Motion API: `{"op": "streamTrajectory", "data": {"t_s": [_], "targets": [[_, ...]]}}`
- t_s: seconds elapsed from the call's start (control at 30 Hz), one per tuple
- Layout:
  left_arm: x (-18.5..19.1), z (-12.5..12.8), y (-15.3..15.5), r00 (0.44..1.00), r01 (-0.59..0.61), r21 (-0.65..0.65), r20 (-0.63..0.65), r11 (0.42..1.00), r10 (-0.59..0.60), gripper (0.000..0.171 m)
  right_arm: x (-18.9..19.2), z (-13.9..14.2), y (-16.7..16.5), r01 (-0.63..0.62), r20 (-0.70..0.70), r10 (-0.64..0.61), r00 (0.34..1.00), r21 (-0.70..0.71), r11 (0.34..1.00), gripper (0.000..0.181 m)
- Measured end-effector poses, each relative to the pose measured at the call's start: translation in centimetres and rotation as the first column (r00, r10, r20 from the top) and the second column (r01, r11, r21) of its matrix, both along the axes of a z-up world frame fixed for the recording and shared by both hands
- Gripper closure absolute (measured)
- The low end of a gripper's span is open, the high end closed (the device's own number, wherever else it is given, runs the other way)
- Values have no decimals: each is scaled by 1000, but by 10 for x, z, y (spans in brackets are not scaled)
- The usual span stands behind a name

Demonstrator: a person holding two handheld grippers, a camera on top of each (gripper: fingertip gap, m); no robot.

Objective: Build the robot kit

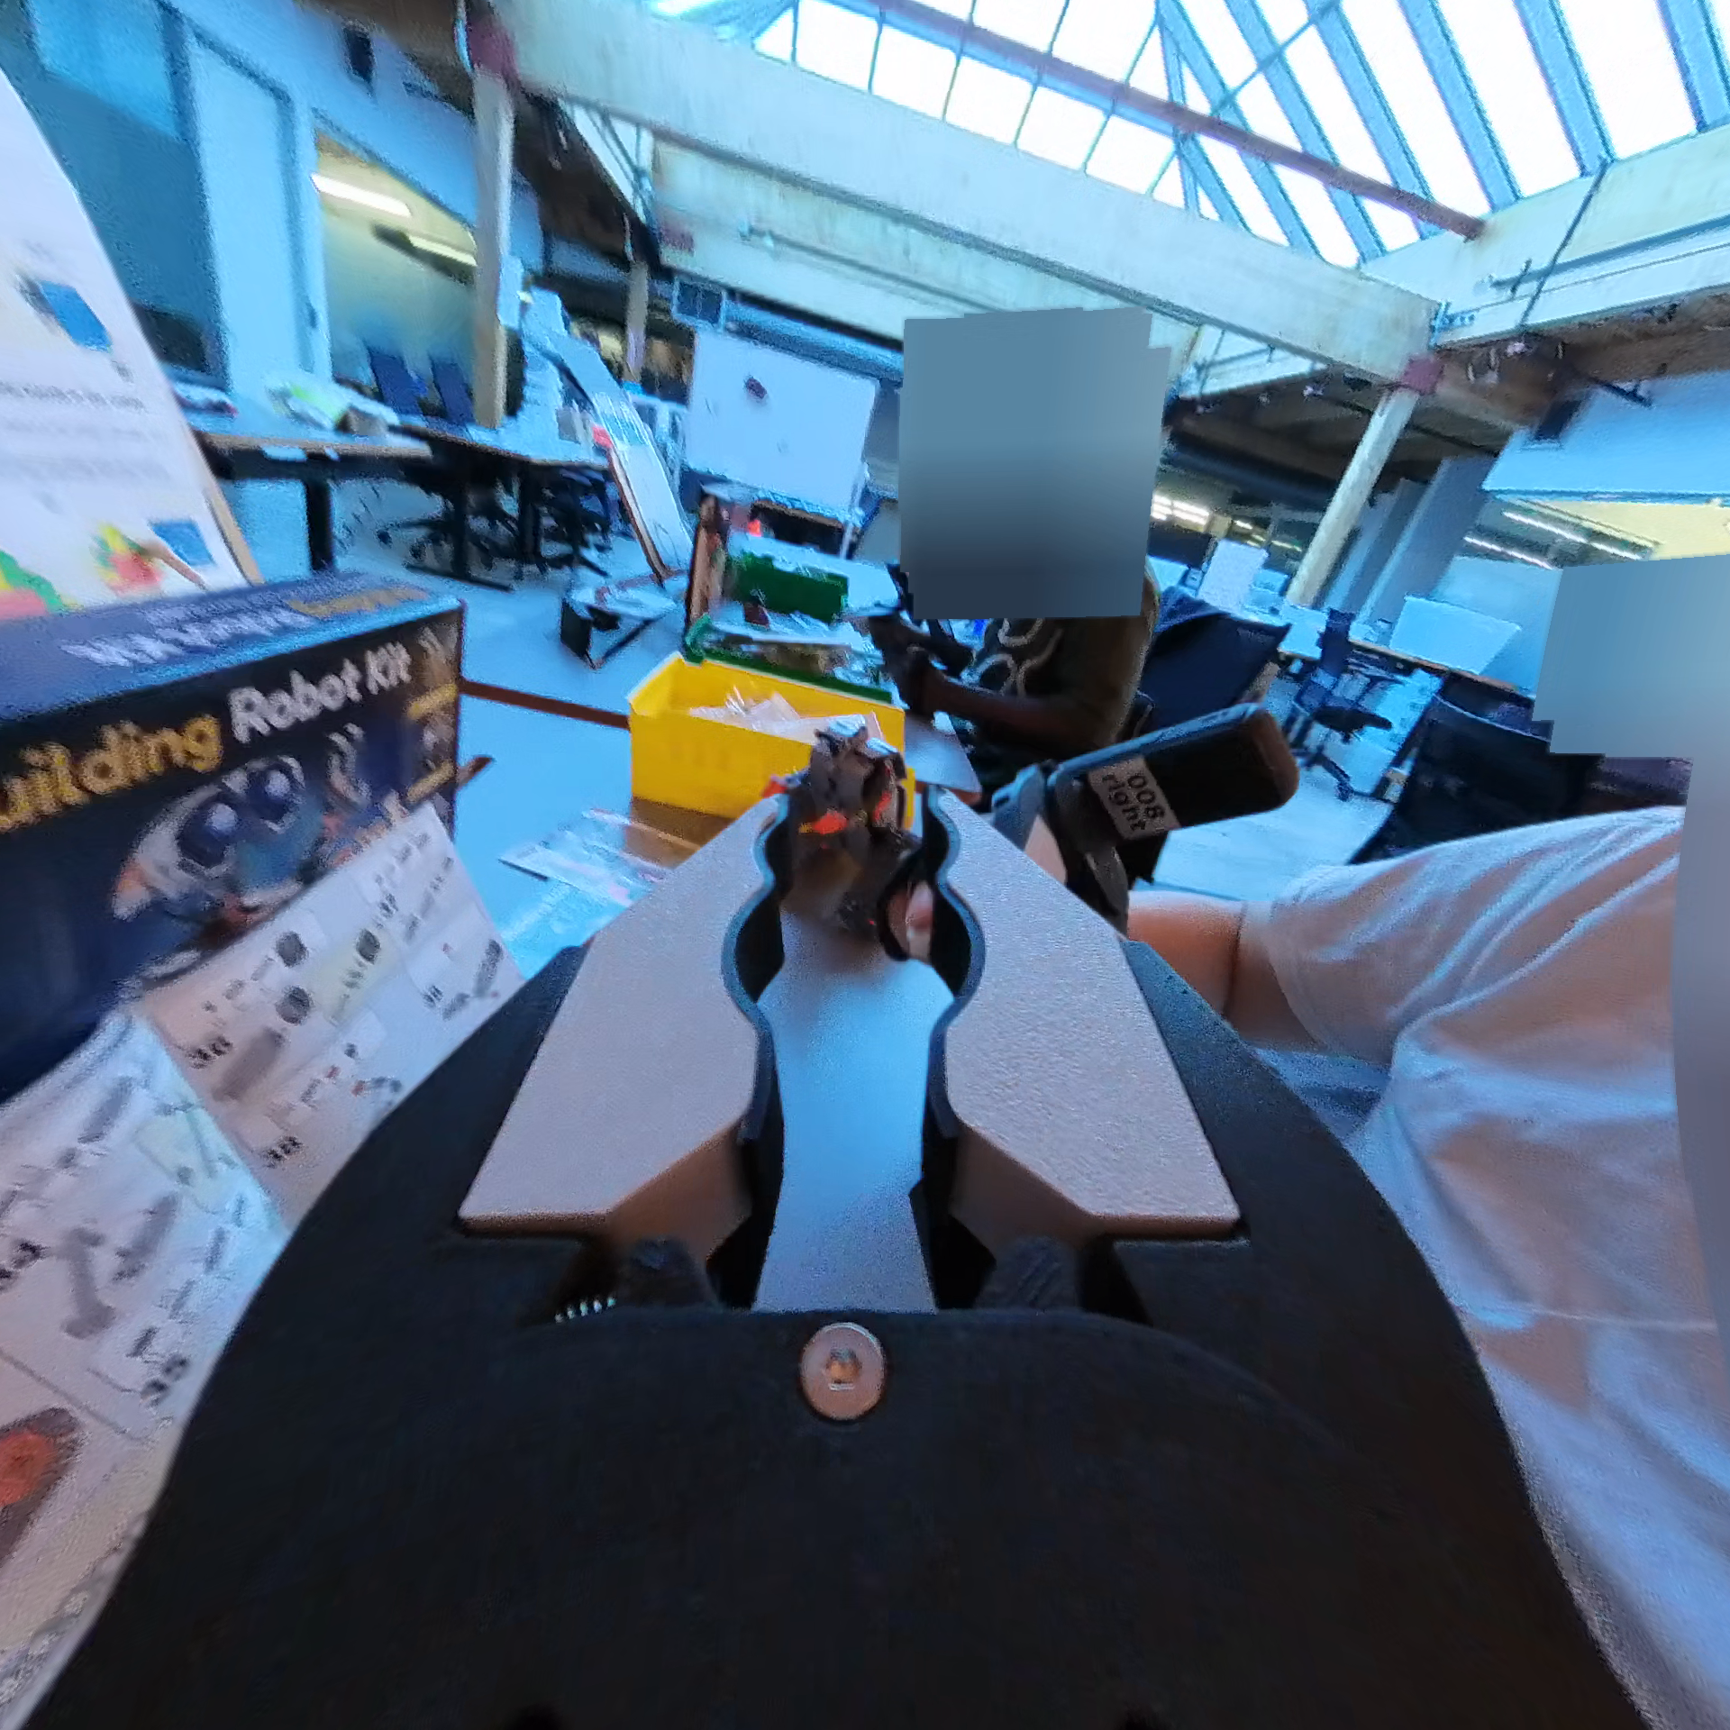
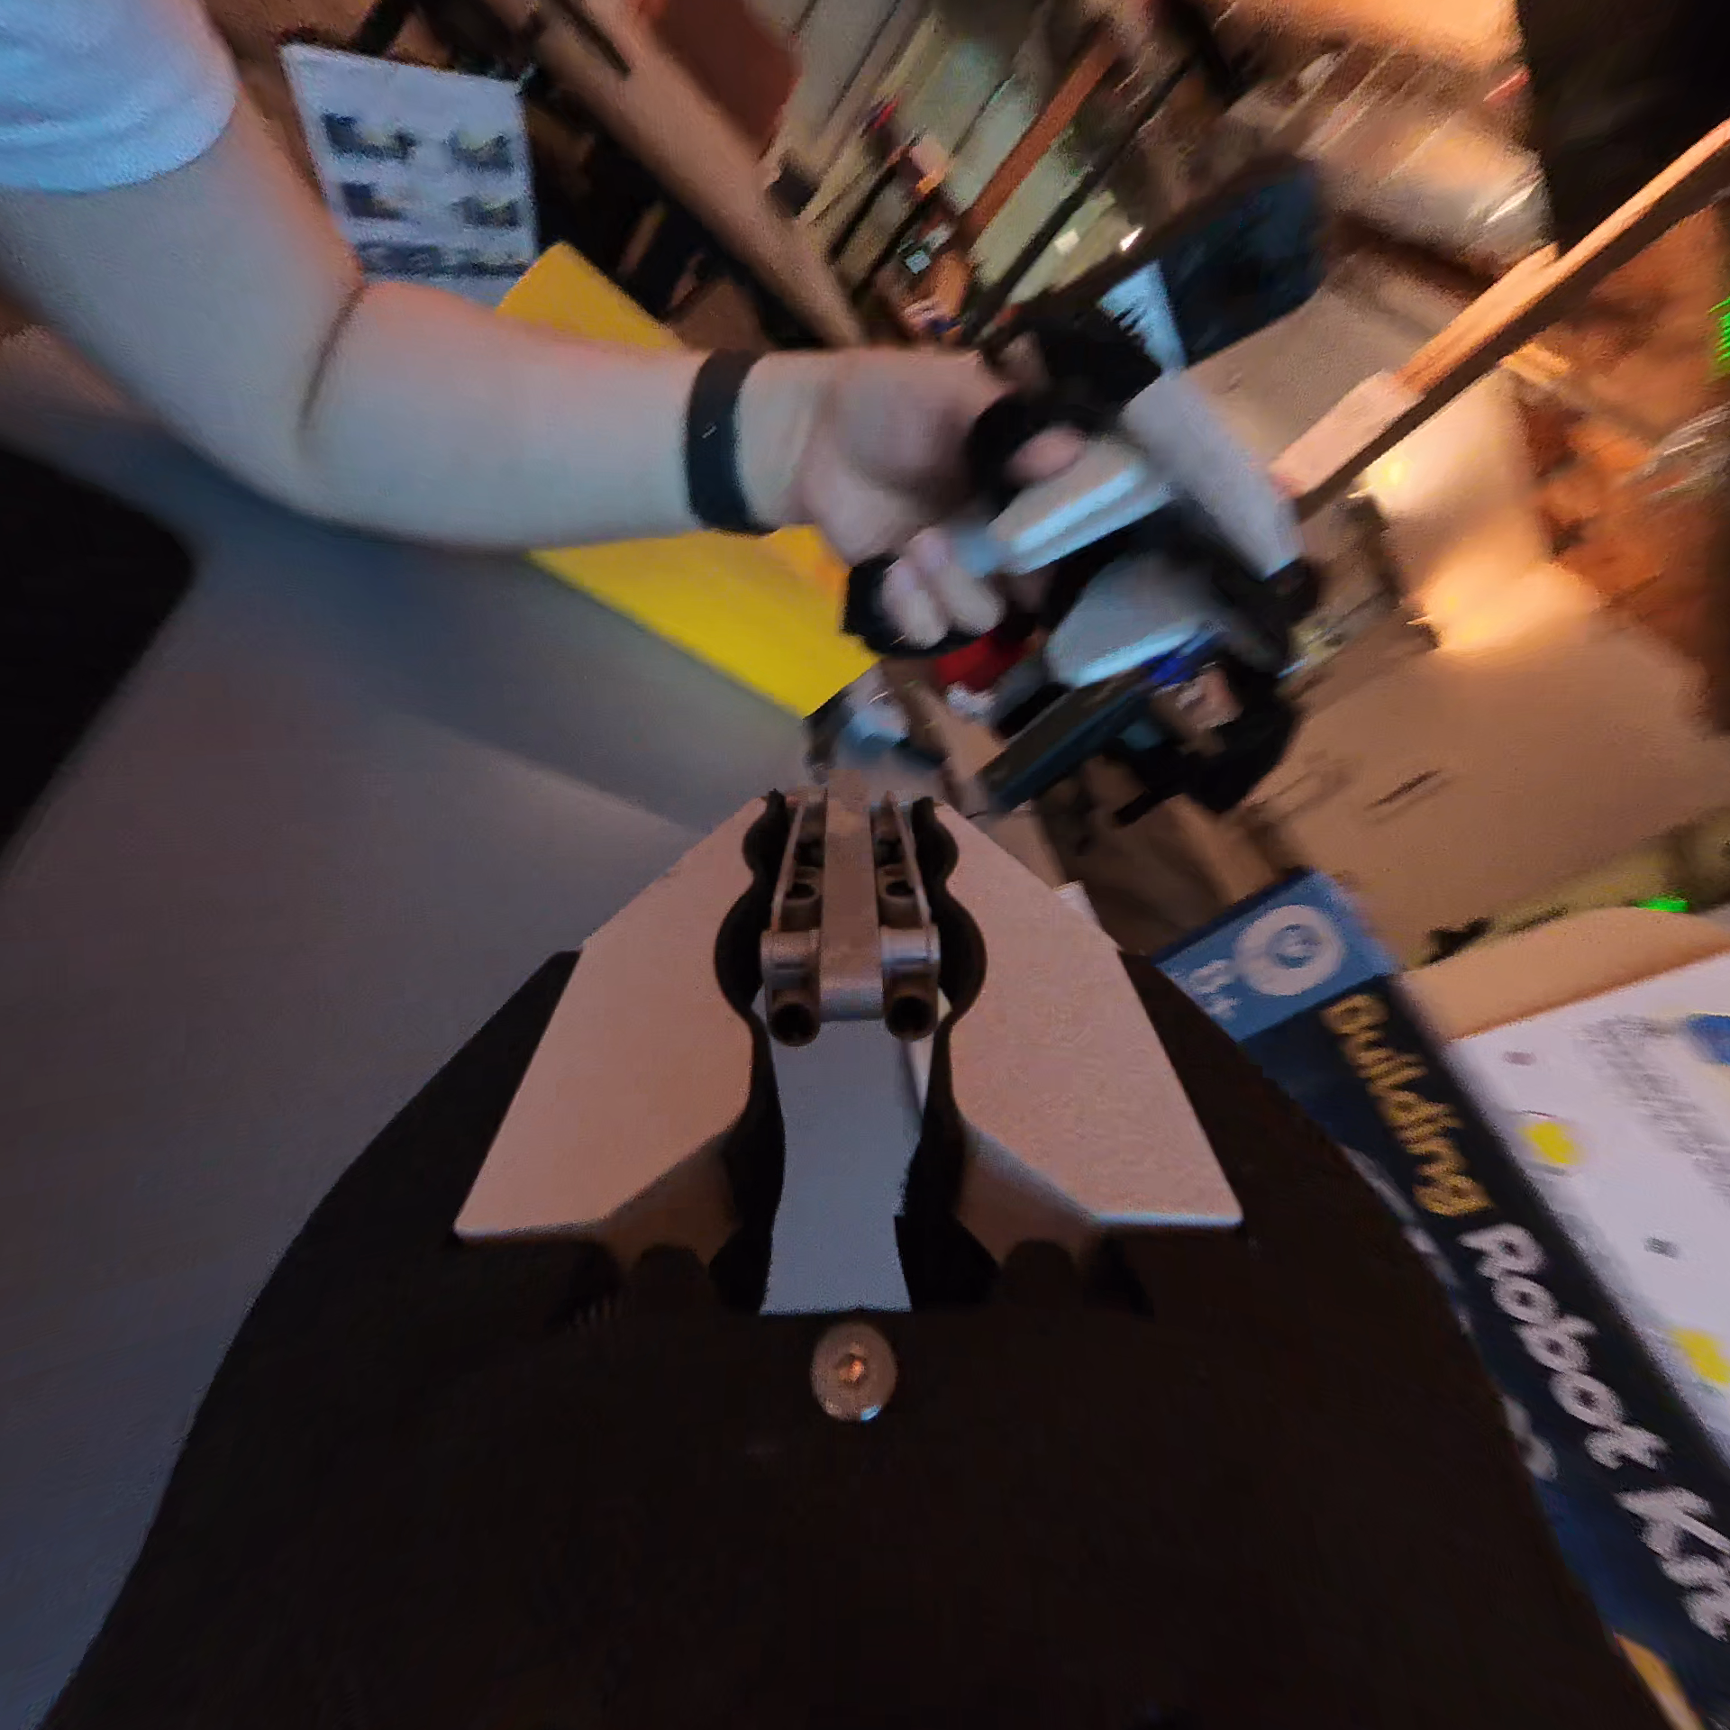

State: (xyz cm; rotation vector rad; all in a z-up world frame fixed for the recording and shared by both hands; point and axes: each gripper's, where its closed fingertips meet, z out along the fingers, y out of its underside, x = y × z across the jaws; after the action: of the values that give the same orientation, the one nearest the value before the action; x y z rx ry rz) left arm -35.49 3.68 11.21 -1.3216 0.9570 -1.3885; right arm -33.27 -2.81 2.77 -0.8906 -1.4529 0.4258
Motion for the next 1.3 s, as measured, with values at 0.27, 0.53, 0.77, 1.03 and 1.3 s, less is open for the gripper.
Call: {"op": "streamTrajectory", "data": {"t_s": [0.27, 0.53, 0.77, 1.03, 1.3], "targets": [[40, -38, -18, 985, 153, -131, -60, 980, -161, 145, 34, 33, 13, 193, -305, -151, 940, 113, 975, 156], [75, -64, -36, 948, 303, -289, -5, 908, -318, 149, 43, 21, 21, 276, -259, -249, 933, 73, 958, 155], [82, -76, -35, 928, 354, -360, 23, 863, -371, 152, 47, 11, 35, 364, -195, -352, 916, 32, 931, 155], [87, -81, -27, 917, 387, -445, 97, 808, -386, 155, 49, 5, 42, 427, -143, -427, 893, -32, 903, 155], [85, -89, -22, 902, 422, -528, 158, 737, -402, 156, 49, -2, 48, 455, -105, -467, 878, -116, 883, 155]]}}
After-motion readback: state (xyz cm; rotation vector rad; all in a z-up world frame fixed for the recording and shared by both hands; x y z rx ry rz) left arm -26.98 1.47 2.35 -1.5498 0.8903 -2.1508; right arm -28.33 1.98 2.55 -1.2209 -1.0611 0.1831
